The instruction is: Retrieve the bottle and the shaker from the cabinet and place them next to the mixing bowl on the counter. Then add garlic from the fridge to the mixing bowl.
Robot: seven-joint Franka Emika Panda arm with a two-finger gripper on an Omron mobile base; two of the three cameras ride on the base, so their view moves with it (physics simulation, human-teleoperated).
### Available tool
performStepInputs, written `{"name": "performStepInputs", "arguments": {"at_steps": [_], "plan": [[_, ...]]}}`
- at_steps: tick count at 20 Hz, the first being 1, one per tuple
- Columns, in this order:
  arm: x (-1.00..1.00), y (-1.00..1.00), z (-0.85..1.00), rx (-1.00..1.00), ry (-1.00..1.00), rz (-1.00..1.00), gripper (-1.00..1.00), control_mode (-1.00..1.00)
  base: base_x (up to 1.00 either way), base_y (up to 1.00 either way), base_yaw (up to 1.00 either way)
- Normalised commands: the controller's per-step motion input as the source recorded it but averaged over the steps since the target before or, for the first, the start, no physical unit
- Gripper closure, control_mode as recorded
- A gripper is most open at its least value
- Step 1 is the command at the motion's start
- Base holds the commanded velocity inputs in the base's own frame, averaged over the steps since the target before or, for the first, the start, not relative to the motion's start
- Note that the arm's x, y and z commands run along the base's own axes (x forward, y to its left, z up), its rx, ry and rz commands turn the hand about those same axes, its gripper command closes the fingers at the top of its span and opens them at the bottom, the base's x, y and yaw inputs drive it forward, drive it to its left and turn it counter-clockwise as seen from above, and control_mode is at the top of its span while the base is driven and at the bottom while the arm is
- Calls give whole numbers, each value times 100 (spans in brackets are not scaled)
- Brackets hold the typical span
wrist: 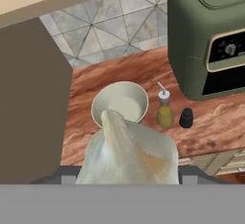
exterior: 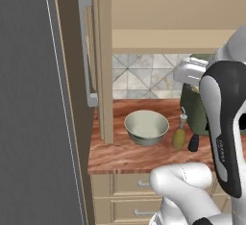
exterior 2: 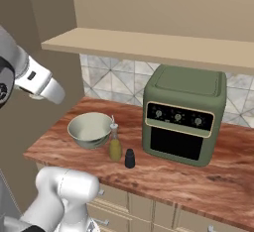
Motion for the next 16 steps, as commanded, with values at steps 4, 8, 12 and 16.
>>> {"name": "performStepInputs", "arguments": {"at_steps": [4, 8, 12, 16], "plan": [[19, 0, -56, 0, -15, 6, 100, -100, 0, 0, 0], [22, 0, -88, 0, -24, 9, 100, -100, 0, 0, 0], [27, 13, -88, -7, -1, 8, 100, -100, 0, 0, 0], [3, 16, -9, -13, 4, 2, 100, -100, 0, 0, 0]]}}
